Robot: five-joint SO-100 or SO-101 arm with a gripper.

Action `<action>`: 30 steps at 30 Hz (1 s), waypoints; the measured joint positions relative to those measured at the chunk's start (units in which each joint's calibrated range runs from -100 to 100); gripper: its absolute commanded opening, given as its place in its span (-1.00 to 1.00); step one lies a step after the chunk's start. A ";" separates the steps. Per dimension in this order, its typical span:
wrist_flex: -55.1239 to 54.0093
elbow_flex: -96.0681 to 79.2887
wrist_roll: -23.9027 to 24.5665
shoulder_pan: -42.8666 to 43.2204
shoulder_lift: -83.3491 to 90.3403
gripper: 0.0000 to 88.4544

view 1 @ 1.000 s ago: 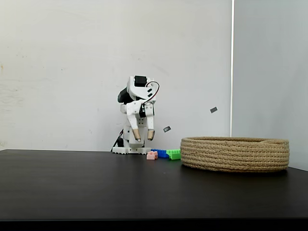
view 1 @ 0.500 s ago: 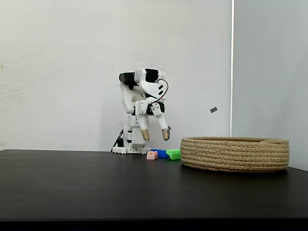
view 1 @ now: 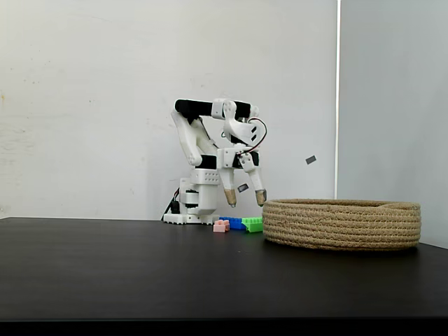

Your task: Place the lego blocks in the tray

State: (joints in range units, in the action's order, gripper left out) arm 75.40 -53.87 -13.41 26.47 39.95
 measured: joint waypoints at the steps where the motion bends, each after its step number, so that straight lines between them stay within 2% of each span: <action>1: 0.00 0.00 0.39 0.90 -0.42 -0.48; 8: -2.52 0.00 2.00 2.61 -4.58 -0.50; 15: -4.71 1.59 2.15 3.09 -8.48 -0.39; 30: -10.07 2.56 2.15 1.47 -15.61 -0.49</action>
State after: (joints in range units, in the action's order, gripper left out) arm 65.33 -51.30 -11.26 27.93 24.34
